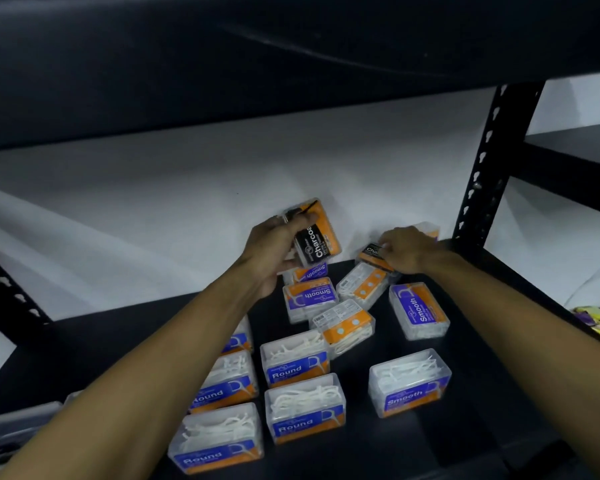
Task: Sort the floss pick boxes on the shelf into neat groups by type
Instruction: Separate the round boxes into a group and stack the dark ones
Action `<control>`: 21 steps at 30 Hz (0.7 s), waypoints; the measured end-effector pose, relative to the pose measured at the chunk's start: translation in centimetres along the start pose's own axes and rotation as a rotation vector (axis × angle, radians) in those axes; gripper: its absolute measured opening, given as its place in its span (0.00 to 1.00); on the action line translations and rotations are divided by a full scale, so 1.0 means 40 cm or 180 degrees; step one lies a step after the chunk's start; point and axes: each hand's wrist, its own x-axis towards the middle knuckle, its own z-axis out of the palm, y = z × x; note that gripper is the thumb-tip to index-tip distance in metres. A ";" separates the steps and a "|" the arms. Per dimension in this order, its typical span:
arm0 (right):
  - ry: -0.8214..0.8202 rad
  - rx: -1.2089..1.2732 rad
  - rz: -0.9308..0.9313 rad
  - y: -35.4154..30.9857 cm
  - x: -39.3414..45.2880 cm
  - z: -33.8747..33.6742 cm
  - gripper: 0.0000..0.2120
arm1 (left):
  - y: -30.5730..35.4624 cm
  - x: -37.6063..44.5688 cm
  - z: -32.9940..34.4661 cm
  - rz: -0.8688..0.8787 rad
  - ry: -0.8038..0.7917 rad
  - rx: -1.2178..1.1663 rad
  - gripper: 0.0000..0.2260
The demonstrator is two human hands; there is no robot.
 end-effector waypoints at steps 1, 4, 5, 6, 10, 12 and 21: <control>-0.0034 -0.0128 0.0027 -0.007 0.011 0.006 0.18 | -0.001 -0.005 -0.005 -0.0041 0.0023 -0.0039 0.17; -0.0219 -0.0373 0.0168 -0.027 0.032 0.014 0.24 | -0.005 -0.017 -0.019 -0.0109 0.0049 -0.0068 0.18; -0.0270 -0.0398 0.0211 -0.032 0.038 0.016 0.25 | -0.006 -0.021 -0.023 -0.0096 0.0055 -0.0052 0.17; -0.0302 -0.0397 0.0252 -0.036 0.042 0.014 0.25 | -0.008 -0.024 -0.027 -0.0071 0.0066 -0.0014 0.17; -0.0321 -0.0319 0.0337 -0.043 0.053 0.011 0.29 | -0.013 -0.035 -0.039 -0.0008 0.0098 0.0130 0.17; -0.0297 -0.0321 0.0363 -0.046 0.054 0.014 0.31 | -0.017 -0.041 -0.040 -0.0009 0.0083 0.0094 0.17; 0.0268 -0.0694 0.0237 -0.072 0.037 0.028 0.36 | -0.017 -0.053 -0.037 0.0004 0.0037 0.0266 0.19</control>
